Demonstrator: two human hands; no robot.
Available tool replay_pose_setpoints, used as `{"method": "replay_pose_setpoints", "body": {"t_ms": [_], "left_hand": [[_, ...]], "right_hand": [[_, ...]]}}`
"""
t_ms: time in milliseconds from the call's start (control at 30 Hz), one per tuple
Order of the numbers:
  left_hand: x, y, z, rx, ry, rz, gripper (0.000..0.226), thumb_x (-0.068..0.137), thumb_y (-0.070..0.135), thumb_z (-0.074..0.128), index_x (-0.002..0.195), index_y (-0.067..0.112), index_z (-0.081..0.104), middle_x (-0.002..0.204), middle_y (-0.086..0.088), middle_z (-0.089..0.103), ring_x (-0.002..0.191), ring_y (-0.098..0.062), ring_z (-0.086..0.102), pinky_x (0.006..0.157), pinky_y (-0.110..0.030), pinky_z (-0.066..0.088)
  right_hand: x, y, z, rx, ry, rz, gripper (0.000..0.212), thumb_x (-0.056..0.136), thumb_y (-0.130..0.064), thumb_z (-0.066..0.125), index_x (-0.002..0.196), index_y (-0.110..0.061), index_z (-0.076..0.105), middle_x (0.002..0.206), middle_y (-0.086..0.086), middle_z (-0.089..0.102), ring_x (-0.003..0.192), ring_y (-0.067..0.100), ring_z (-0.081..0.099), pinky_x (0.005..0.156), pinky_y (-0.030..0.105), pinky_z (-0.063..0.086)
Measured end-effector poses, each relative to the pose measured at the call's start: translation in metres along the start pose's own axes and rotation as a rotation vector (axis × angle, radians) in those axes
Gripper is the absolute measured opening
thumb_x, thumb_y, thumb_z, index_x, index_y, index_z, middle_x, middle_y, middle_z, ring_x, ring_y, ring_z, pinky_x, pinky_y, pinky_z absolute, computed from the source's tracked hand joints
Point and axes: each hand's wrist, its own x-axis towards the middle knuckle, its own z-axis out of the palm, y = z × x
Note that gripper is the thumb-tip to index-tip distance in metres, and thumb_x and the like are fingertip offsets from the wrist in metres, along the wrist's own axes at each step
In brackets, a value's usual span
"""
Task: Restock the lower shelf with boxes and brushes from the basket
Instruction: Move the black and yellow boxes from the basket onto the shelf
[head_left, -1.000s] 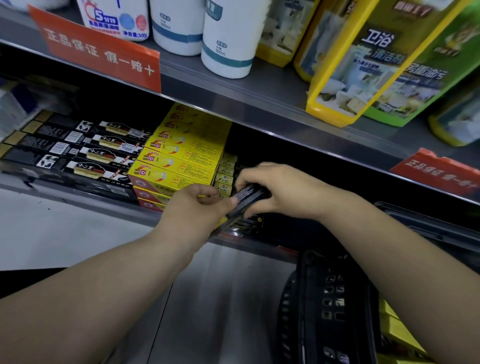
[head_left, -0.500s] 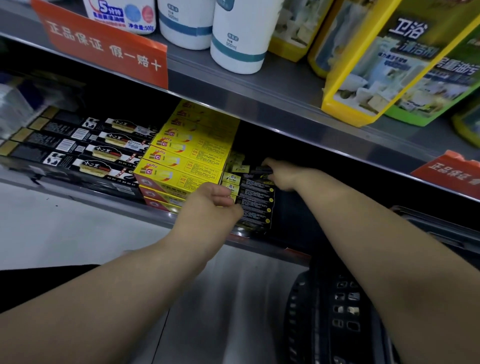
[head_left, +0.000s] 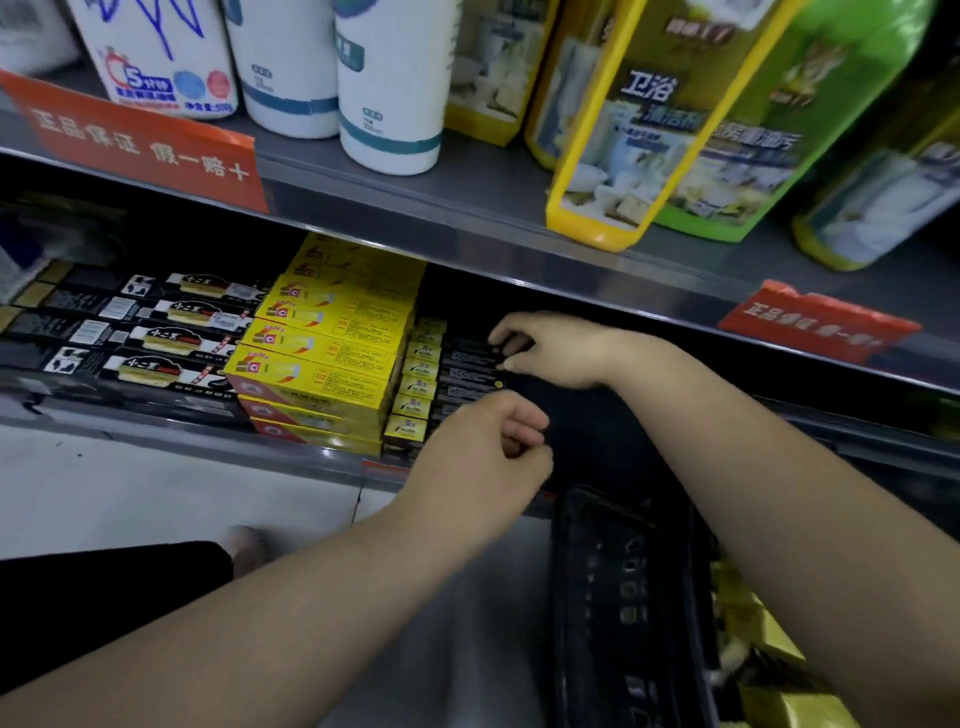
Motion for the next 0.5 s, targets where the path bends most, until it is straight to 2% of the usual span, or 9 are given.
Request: {"method": "replay_pose_setpoints", "body": {"t_ms": [67, 133, 267, 300, 367, 433, 500], "left_hand": [[-0.007, 0.009, 0.017, 0.077, -0.102, 0.113, 0.017, 0.082, 0.017, 0.064, 0.087, 0.032, 0.059, 0.083, 0.013, 0.063, 0.083, -0.004, 0.061, 0.083, -0.028, 0.051], [-0.014, 0.017, 0.032, 0.17, -0.142, 0.243, 0.014, 0.083, 0.023, 0.063, 0.088, 0.035, 0.059, 0.085, 0.016, 0.063, 0.086, 0.0, 0.058, 0.083, -0.027, 0.049], [-0.026, 0.034, 0.066, 0.43, -0.226, 0.529, 0.016, 0.087, 0.031, 0.058, 0.101, 0.029, 0.062, 0.097, 0.016, 0.062, 0.097, -0.006, 0.05, 0.085, -0.025, 0.042], [-0.028, 0.037, 0.074, 0.492, -0.261, 0.592, 0.017, 0.088, 0.032, 0.056, 0.104, 0.029, 0.061, 0.1, 0.014, 0.062, 0.099, -0.007, 0.048, 0.085, -0.023, 0.04], [-0.032, 0.038, 0.088, 0.577, -0.342, 0.673, 0.019, 0.091, 0.035, 0.052, 0.108, 0.028, 0.059, 0.103, 0.013, 0.059, 0.102, -0.007, 0.045, 0.086, -0.021, 0.037], [-0.035, 0.037, 0.1, 0.656, -0.426, 0.724, 0.021, 0.093, 0.038, 0.047, 0.108, 0.029, 0.058, 0.102, 0.012, 0.058, 0.101, -0.008, 0.046, 0.088, -0.025, 0.039], [-0.038, 0.037, 0.111, 0.717, -0.5, 0.746, 0.017, 0.094, 0.038, 0.045, 0.104, 0.03, 0.056, 0.098, 0.014, 0.057, 0.096, -0.008, 0.05, 0.087, -0.027, 0.041]], "right_hand": [[-0.047, 0.005, -0.011, 0.113, 0.056, -0.032, 0.028, 0.091, -0.014, 0.058, 0.119, -0.015, 0.056, 0.115, 0.005, 0.062, 0.103, 0.016, 0.06, 0.092, 0.026, 0.047], [-0.095, 0.016, -0.016, 0.181, 0.124, -0.047, 0.021, 0.09, -0.011, 0.058, 0.11, -0.016, 0.06, 0.107, 0.002, 0.064, 0.099, 0.014, 0.063, 0.088, 0.027, 0.05], [-0.179, 0.046, -0.002, 0.364, 0.203, -0.006, 0.019, 0.089, -0.001, 0.057, 0.1, -0.016, 0.061, 0.094, -0.001, 0.065, 0.085, -0.001, 0.061, 0.079, 0.014, 0.049], [-0.195, 0.056, 0.005, 0.379, 0.211, 0.017, 0.021, 0.088, 0.001, 0.057, 0.099, -0.017, 0.062, 0.093, -0.001, 0.065, 0.083, -0.001, 0.061, 0.078, 0.014, 0.048], [-0.22, 0.078, 0.025, 0.363, 0.209, 0.067, 0.024, 0.087, 0.002, 0.057, 0.096, -0.019, 0.062, 0.09, -0.002, 0.065, 0.083, 0.004, 0.06, 0.077, 0.02, 0.048], [-0.237, 0.101, 0.052, 0.307, 0.174, 0.128, 0.023, 0.087, -0.005, 0.06, 0.09, -0.028, 0.059, 0.085, -0.01, 0.061, 0.082, 0.009, 0.059, 0.073, 0.024, 0.046], [-0.247, 0.124, 0.085, 0.253, 0.065, 0.211, 0.016, 0.087, -0.012, 0.061, 0.093, -0.026, 0.059, 0.086, -0.011, 0.06, 0.085, 0.013, 0.058, 0.071, 0.023, 0.041]]}}
